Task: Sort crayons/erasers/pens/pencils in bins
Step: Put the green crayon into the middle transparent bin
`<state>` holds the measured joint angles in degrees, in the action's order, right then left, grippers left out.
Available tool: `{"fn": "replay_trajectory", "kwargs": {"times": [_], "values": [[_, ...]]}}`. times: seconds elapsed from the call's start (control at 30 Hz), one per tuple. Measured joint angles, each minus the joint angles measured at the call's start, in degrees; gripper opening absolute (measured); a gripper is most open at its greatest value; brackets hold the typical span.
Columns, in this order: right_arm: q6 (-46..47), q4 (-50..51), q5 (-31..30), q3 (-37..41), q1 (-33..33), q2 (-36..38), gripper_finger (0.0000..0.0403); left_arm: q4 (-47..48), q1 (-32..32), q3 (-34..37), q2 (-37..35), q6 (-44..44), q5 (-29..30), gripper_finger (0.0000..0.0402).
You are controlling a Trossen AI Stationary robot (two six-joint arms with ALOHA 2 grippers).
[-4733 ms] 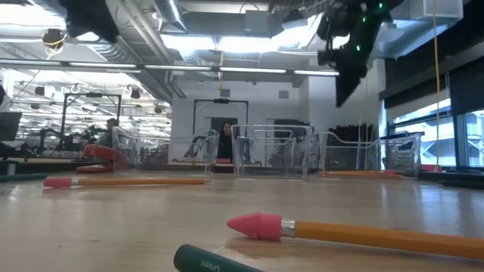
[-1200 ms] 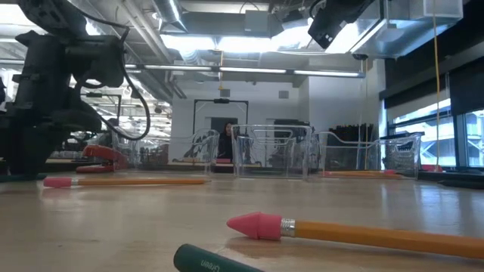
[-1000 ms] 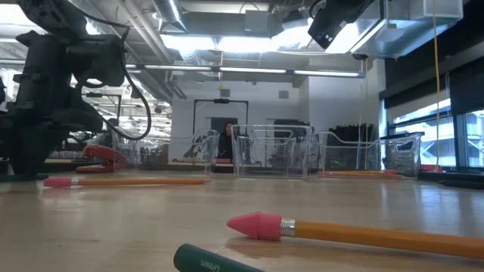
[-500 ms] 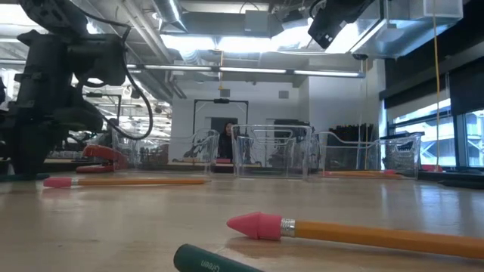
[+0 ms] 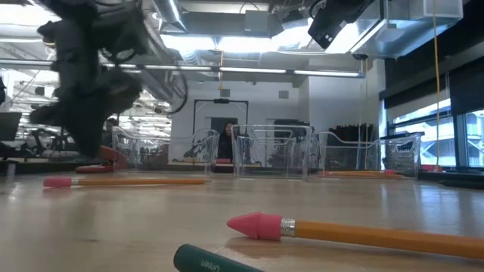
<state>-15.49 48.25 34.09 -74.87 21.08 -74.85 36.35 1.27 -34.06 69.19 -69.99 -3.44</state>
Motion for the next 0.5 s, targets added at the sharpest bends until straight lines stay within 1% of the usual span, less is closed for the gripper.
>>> {"fn": "replay_trajectory", "kwargs": {"times": [0.2,0.5], "values": [[0.0,0.0,0.0,0.0,0.02,0.0,0.0132,0.2,2.16,-5.83,-0.03,6.3,2.64,0.0004],[0.0,0.0,0.0,0.0,0.02,0.0,0.0132,0.09,7.84,-14.82,-0.05,17.97,5.34,0.0004]]}}
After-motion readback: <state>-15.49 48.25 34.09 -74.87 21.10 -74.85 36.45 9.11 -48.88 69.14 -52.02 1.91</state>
